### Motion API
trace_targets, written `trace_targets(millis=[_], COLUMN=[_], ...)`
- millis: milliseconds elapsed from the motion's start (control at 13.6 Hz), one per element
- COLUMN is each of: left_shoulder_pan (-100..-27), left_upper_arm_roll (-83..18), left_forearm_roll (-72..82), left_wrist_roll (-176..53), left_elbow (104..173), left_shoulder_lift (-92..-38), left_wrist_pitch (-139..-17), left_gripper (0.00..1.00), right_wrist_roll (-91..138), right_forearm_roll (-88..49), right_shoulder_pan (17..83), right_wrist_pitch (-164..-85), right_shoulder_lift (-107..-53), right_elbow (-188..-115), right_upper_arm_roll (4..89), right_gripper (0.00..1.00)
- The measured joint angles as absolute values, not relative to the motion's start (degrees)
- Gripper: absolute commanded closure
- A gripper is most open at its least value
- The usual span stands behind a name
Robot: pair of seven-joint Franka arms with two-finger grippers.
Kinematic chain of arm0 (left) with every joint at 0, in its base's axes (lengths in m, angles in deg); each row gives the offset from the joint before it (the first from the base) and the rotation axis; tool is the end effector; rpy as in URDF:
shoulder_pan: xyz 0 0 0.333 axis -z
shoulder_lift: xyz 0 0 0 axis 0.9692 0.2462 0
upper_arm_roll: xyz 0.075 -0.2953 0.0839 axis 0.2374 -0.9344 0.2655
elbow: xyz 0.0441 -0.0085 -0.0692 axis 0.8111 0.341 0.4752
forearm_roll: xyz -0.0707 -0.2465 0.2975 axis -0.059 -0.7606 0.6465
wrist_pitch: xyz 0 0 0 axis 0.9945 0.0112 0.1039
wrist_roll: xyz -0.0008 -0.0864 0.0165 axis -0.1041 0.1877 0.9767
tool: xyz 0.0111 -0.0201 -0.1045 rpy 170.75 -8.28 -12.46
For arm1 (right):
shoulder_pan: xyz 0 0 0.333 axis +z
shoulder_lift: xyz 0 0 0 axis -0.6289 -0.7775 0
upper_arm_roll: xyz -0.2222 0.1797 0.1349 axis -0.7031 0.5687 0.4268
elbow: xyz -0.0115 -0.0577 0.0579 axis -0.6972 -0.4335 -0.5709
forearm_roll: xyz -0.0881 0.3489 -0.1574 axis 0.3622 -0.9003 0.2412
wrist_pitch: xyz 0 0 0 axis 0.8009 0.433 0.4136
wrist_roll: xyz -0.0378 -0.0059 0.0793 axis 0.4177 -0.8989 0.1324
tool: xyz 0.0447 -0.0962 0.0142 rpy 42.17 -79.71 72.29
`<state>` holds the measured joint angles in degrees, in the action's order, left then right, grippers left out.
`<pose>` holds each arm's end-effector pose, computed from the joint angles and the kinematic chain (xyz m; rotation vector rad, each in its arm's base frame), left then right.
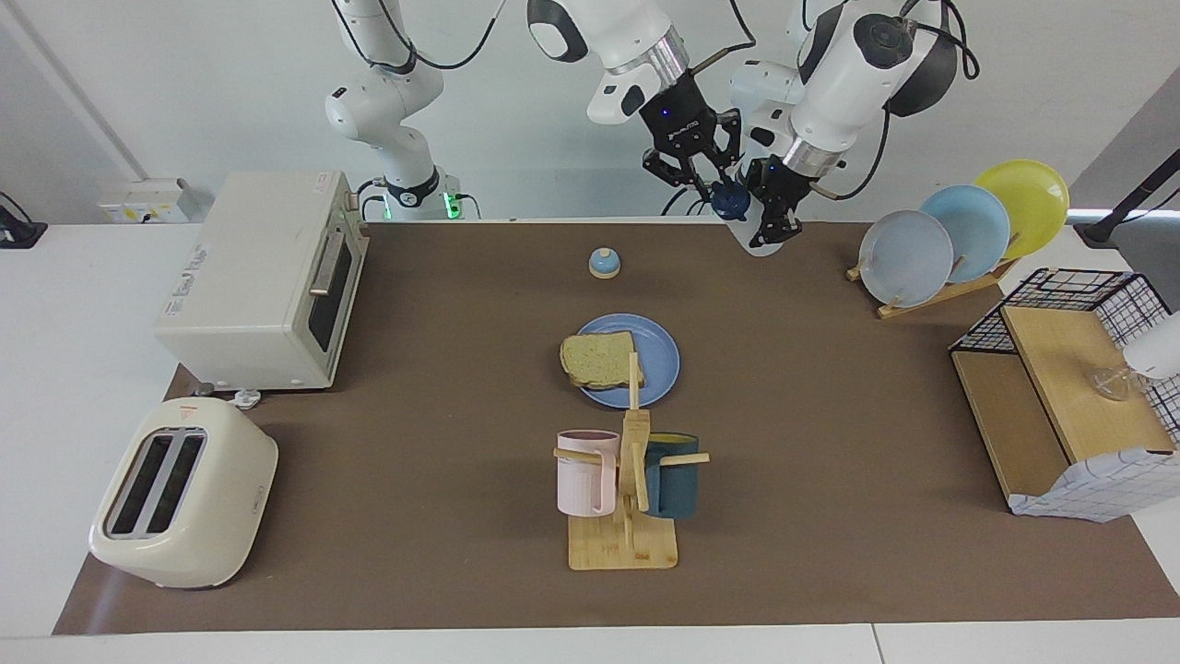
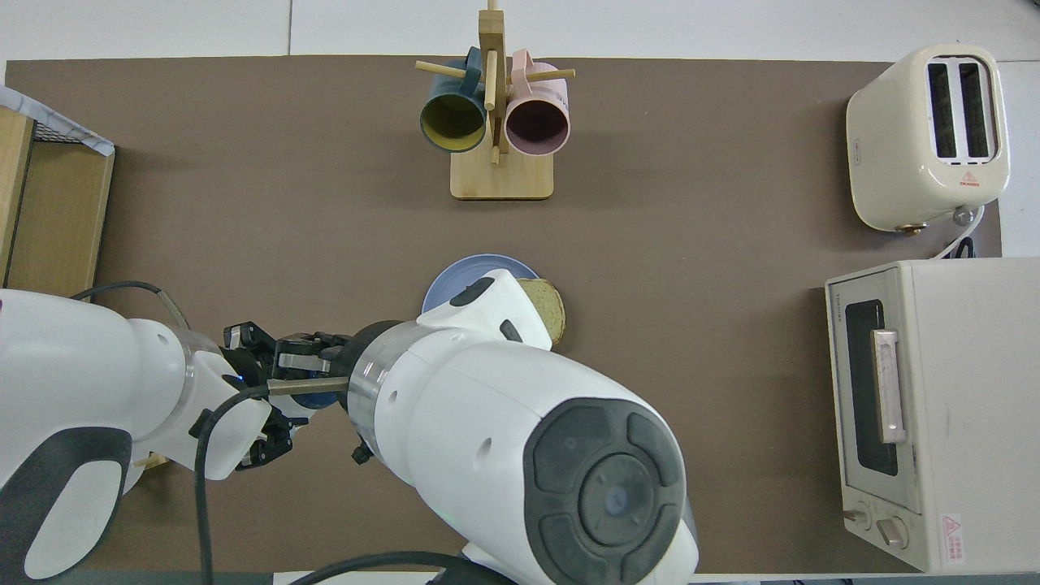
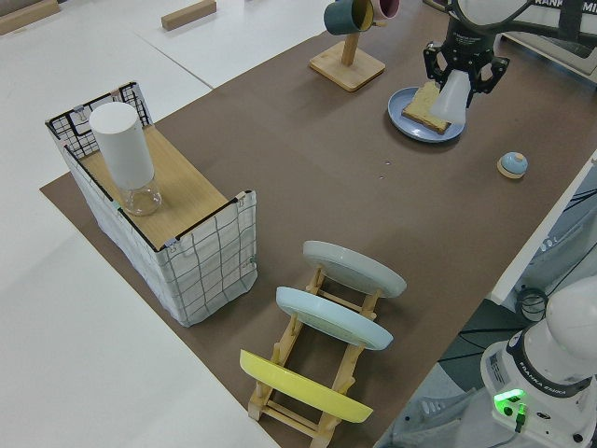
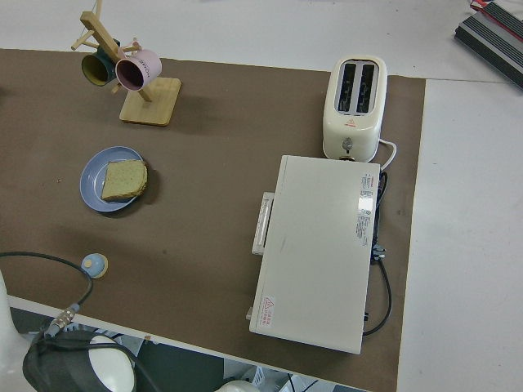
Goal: Put bread on plate and add seasoning
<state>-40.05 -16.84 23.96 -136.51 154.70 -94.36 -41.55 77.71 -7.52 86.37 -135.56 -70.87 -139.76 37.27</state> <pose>0.4100 -0.1761 0.5226 2.2205 -1.9295 -0.0077 0.4399 0.4625 0.6253 -2.5363 0.1772 -0.2144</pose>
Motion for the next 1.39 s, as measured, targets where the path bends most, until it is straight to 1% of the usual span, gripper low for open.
trace_targets(millis=[734,954,1101,1394], left_shoulder_pan=[-40.05,-40.05,-40.06,-40.07], left_upper_arm_roll=[-16.84,-16.84,-16.84,-16.84], left_forearm_roll=[23.96,23.96,23.96,23.96], left_wrist_roll=[-135.88,-135.78,-135.76,-135.70], left_elbow=[154.71,154.71,154.71,154.71], left_shoulder_lift=[-94.37,-94.37,-94.37,-94.37], left_wrist_pitch=[-41.90,-41.93,-41.94,-41.98], left_gripper=[1.00,1.00,1.00,1.00], right_wrist_roll=[77.71,77.71,77.71,77.71], right_forearm_roll=[-7.45,-7.36,-7.34,-7.33], right_shoulder_pan=[86.33,86.33,86.33,86.36], right_wrist_pitch=[-134.75,-134.66,-134.66,-134.66], right_shoulder_lift=[-70.79,-70.80,-70.82,-70.84], right_elbow=[-139.31,-139.38,-139.41,-139.56], right_upper_arm_roll=[37.19,37.20,37.20,37.20], right_gripper=[0.71,0.73,0.76,0.76])
